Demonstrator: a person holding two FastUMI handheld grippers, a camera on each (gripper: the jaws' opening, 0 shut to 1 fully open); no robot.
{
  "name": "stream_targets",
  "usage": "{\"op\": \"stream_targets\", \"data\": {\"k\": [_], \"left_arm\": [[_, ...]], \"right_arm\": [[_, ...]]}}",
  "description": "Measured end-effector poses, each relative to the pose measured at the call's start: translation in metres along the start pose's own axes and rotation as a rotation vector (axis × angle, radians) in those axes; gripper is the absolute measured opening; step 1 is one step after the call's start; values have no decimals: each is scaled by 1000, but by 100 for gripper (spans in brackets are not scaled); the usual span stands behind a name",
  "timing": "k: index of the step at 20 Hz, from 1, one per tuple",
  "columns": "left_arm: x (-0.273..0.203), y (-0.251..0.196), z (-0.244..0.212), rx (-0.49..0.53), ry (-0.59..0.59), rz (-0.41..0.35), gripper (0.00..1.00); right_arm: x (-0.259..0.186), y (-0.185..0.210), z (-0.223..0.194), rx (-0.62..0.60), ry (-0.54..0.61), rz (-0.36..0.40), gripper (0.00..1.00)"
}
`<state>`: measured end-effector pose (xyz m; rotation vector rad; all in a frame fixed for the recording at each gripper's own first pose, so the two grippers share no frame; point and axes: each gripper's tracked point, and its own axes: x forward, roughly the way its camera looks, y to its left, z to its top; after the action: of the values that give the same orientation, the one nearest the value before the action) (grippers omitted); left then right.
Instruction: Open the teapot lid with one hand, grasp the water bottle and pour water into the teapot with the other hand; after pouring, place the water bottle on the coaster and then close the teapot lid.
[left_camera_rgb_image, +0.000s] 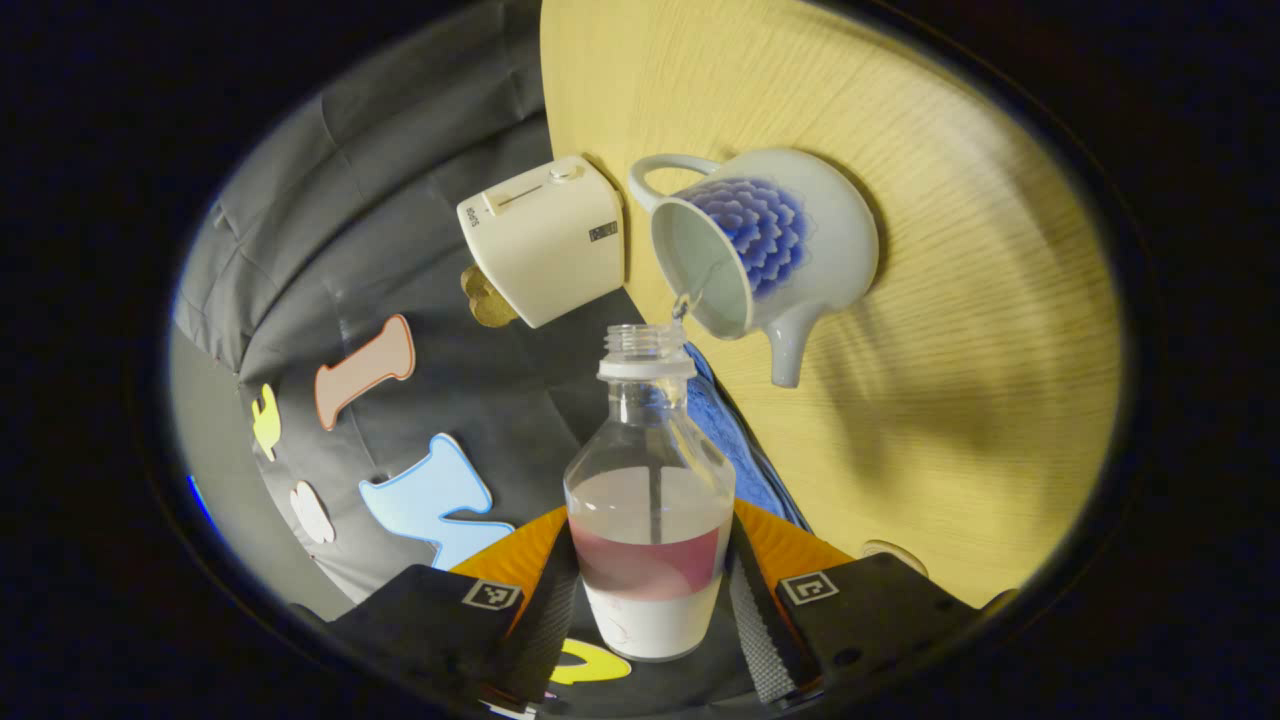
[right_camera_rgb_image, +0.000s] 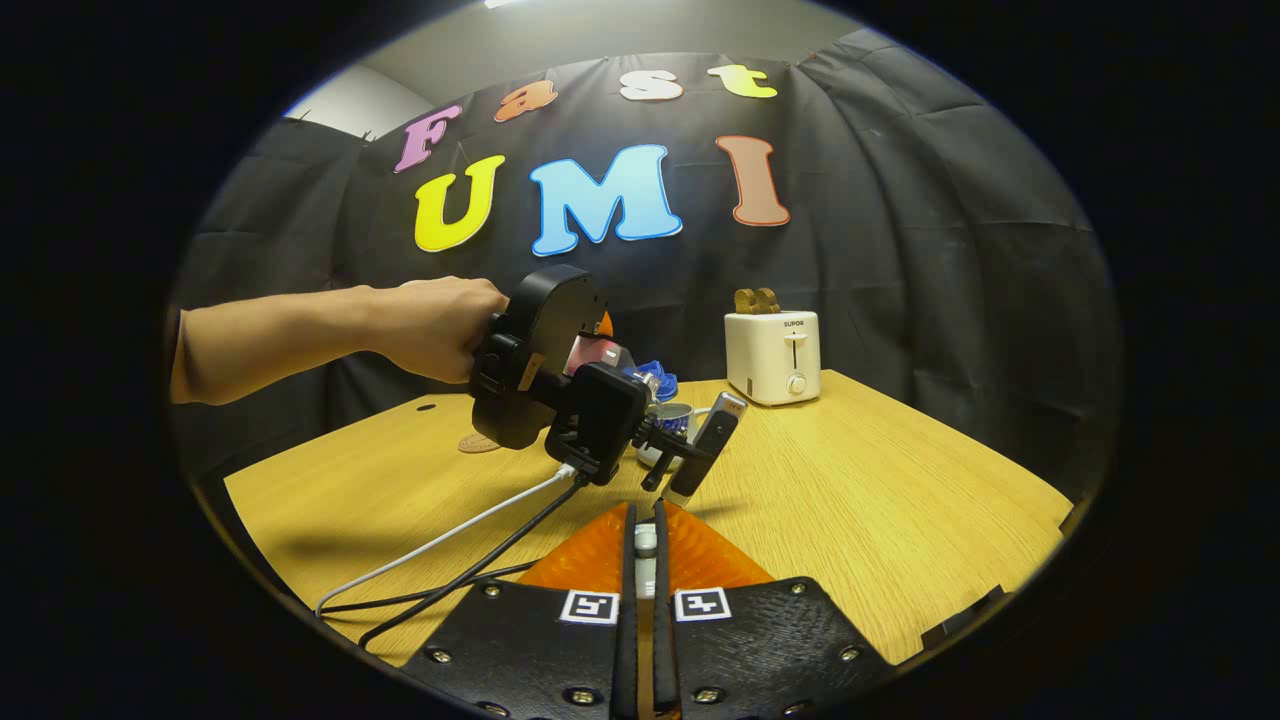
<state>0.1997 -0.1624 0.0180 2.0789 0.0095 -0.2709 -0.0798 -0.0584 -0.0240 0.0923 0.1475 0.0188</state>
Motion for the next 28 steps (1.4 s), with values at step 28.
{"op": "stream_targets", "data": {"k": [28], "left_arm": [[1,1,3,26,-37,-33,87]], "right_arm": [[1,-1,4,-7,-4,-4,6]]}}
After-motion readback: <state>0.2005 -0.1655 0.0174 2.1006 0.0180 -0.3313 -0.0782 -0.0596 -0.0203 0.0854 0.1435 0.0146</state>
